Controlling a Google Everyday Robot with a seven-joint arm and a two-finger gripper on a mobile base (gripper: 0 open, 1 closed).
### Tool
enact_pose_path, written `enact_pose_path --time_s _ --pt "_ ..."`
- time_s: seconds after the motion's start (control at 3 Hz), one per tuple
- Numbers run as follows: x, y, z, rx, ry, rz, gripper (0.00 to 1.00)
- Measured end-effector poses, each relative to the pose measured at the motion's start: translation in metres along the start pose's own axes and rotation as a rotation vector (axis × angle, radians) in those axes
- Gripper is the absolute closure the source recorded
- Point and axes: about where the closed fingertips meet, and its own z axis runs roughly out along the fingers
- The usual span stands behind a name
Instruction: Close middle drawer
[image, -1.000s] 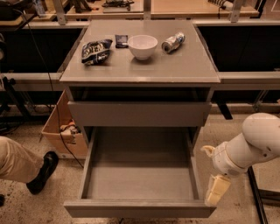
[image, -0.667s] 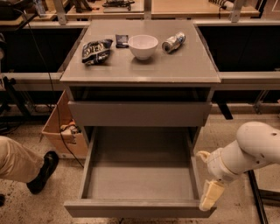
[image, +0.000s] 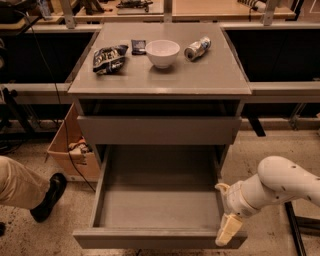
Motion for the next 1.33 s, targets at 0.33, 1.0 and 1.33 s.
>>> enact_pose_path --time_s 0.33,1.0,1.33 --pt "0.003 -0.003 0.033 -0.017 -0.047 0.021 0.0" --pt "-0.008 -0.007 0.098 -0.038 -0.139 0.031 0.0" --pt "-0.016 -0.009 0.124 -0.039 -0.18 0.021 0.0"
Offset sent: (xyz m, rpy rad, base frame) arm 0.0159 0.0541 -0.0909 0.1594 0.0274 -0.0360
